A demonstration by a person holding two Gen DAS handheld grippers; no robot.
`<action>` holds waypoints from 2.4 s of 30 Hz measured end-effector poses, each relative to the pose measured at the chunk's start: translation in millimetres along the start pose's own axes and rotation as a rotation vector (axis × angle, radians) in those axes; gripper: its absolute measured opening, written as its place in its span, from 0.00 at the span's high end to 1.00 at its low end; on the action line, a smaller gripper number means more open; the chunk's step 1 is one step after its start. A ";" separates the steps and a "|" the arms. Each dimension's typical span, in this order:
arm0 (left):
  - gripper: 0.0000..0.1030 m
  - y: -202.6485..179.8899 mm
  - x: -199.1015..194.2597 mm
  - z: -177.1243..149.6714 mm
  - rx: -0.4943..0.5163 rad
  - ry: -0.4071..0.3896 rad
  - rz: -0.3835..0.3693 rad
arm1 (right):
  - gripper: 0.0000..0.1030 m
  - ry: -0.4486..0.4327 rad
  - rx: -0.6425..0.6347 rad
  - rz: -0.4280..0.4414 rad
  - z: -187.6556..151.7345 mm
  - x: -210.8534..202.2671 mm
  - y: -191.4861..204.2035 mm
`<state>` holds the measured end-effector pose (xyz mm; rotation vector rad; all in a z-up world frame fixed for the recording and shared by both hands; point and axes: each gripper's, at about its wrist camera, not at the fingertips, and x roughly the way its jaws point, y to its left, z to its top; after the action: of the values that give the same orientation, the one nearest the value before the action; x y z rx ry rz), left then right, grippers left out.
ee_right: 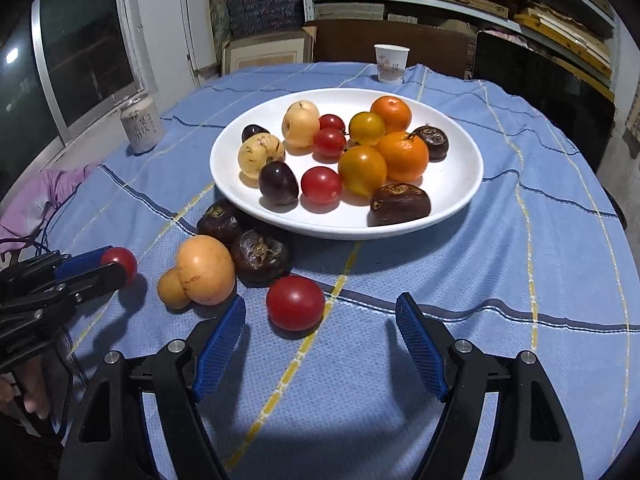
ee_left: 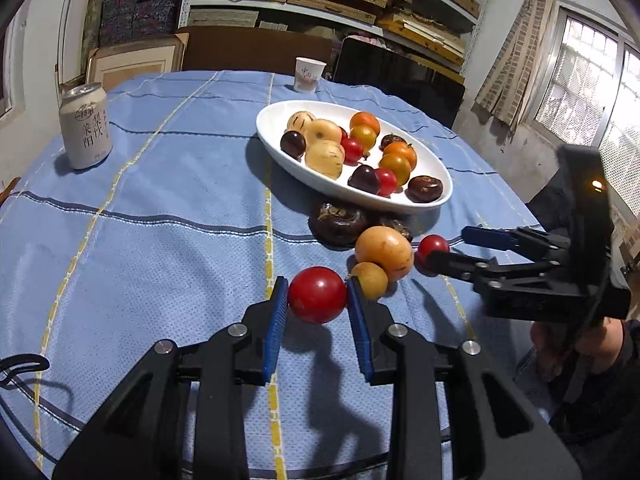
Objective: Organize fruits
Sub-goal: 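Grasp a red tomato with the left tool while the right tool grasps another tomato, then carry both tomatoes onto the plate and open both tools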
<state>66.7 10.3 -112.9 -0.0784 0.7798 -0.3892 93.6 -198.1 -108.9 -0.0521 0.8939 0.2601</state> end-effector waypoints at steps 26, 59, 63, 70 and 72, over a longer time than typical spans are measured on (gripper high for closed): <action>0.72 -0.9 0.0 -0.3 0.008 0.006 -0.032 | 0.70 -0.003 0.052 0.035 -6.3 -3.6 0.4; 0.24 -32.1 82.7 124.3 0.046 -0.085 -0.098 | 0.32 -0.310 0.180 0.022 62.8 -1.0 -94.4; 0.24 -28.9 52.4 109.0 0.062 -0.137 -0.108 | 0.32 -0.362 0.233 0.028 57.1 -16.3 -104.8; 0.24 -43.7 20.6 47.2 0.218 -0.079 -0.088 | 0.32 -0.336 0.261 0.019 40.5 -25.7 -104.6; 0.24 -44.6 9.5 34.5 0.242 -0.081 -0.101 | 0.32 -0.320 0.255 0.037 33.8 -29.2 -98.3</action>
<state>82.9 -37.0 -85.3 0.0933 0.6459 -0.5702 126.1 -293.9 -71.2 0.2369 0.6038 0.1802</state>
